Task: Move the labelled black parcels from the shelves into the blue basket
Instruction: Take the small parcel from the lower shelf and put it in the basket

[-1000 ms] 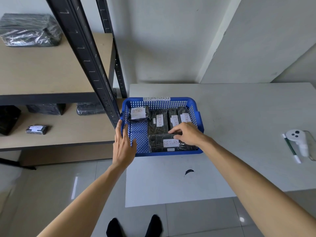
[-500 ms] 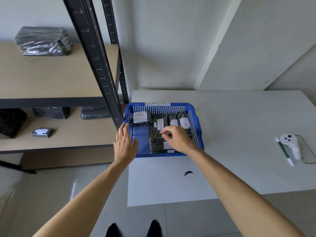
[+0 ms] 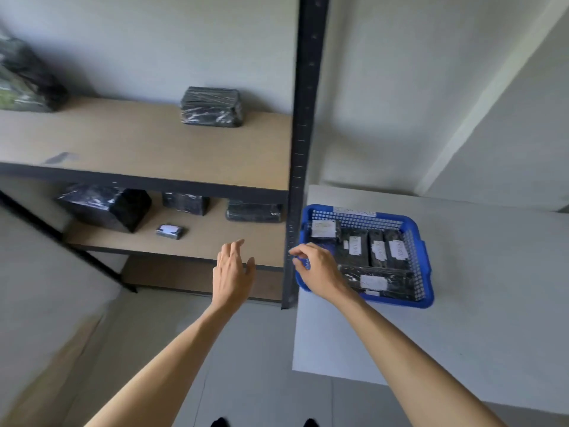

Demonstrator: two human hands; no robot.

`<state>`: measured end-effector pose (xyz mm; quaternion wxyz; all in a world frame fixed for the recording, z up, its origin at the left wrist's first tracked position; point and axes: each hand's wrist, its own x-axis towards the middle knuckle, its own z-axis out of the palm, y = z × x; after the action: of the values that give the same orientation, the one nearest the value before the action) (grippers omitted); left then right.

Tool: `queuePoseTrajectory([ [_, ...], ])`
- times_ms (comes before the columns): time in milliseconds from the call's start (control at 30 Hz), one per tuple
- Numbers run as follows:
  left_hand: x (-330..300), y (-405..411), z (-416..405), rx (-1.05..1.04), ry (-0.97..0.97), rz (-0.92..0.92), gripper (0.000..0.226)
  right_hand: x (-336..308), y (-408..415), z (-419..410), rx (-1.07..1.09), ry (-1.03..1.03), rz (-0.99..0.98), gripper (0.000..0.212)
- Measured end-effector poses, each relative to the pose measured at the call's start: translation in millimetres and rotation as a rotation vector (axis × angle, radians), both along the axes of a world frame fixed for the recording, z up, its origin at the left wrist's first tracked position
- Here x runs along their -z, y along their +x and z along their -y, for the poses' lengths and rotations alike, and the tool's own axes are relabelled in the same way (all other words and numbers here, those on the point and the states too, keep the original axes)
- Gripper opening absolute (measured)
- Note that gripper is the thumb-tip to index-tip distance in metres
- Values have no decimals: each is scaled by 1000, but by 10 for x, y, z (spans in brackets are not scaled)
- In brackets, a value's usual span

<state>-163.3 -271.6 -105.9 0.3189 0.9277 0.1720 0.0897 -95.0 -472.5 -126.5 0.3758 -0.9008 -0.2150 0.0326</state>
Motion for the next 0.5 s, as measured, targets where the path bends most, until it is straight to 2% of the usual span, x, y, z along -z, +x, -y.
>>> queuePoseTrajectory([
  [267,-1,-298,-1425,-163,26,-51,48,129,69,-1274,-117,-95,23,17],
  [500,575,-124,-3011,-210,37,-111,48,615,301,-2823,-161,-186,-4,20],
])
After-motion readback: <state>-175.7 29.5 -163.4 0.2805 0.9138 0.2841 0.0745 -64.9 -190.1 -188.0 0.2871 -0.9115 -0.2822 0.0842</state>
